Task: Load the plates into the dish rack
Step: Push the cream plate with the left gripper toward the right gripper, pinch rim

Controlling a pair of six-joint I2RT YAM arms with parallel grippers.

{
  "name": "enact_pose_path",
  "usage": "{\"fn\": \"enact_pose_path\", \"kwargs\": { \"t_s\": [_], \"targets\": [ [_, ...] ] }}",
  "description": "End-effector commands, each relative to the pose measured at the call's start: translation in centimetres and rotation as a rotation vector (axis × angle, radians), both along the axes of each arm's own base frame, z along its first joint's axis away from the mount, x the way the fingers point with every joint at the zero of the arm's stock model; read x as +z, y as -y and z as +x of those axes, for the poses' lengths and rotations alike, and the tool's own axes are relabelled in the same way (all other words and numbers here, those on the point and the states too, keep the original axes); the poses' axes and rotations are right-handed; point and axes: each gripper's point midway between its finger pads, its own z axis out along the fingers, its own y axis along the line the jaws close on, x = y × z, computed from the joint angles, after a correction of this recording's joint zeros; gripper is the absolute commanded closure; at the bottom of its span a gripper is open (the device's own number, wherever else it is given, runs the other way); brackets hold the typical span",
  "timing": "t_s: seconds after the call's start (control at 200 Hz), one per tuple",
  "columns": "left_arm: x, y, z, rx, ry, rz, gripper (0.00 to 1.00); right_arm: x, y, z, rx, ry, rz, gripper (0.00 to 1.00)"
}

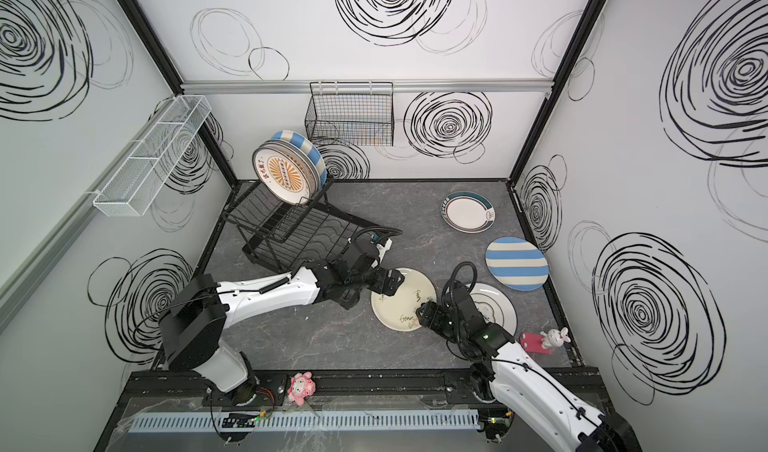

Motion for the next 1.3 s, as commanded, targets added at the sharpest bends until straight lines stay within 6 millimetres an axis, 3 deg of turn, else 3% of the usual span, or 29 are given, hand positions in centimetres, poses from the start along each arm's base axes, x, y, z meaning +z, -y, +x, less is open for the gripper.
{"fn": "enact_pose_path", "kwargs": {
  "t_s": [0.0,0.645,0.82,1.296],
  "targets": [
    [0.9,0.7,0.5,-0.018,0.028,-0.014,0.04,-0.3,0.2,0.3,-0.034,0.007,0.020,0.21],
    [0.4,0.6,0.6,-0.016,0.009,-0.011,0.04,0.0,0.4,0.8,-0.036,0.019,0.035,0.26],
    [0.7,0.4,0.6,-0.009,0.012,-0.014,0.04,0.3,-0.1,1.6,-0.038,0.037,0.066,0.31],
    [1.7,0.0,0.3,-0.003,0.006,-0.063,0.04,-1.5,0.8,1.3,-0.110,0.026,0.118,0.52]
  ]
}}
